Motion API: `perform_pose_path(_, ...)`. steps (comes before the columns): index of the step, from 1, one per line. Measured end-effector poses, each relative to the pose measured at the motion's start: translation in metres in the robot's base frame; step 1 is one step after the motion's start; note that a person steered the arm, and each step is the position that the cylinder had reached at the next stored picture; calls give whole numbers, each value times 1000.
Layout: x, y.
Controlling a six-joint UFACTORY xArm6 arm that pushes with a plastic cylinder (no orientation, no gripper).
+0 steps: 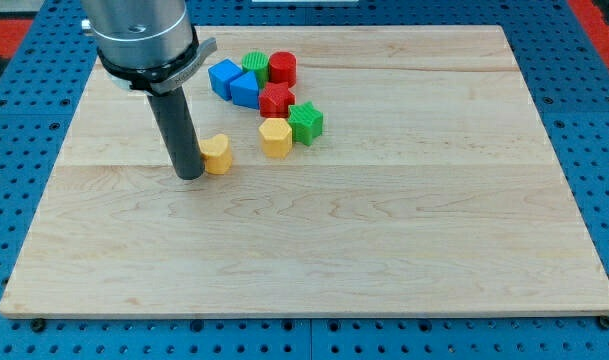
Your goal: Slide the yellow heart closer to the yellow hexagon
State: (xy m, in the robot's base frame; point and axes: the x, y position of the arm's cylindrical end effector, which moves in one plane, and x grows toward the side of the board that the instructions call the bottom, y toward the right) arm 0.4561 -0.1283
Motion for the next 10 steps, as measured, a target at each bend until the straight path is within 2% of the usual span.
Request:
perform_pose_path(3, -15, 5)
perform_pose_path(4, -16, -37)
perform_pose_path(5, -35, -80)
perform_pose_path(6, -56, -81)
perform_pose_path(10, -55, -18)
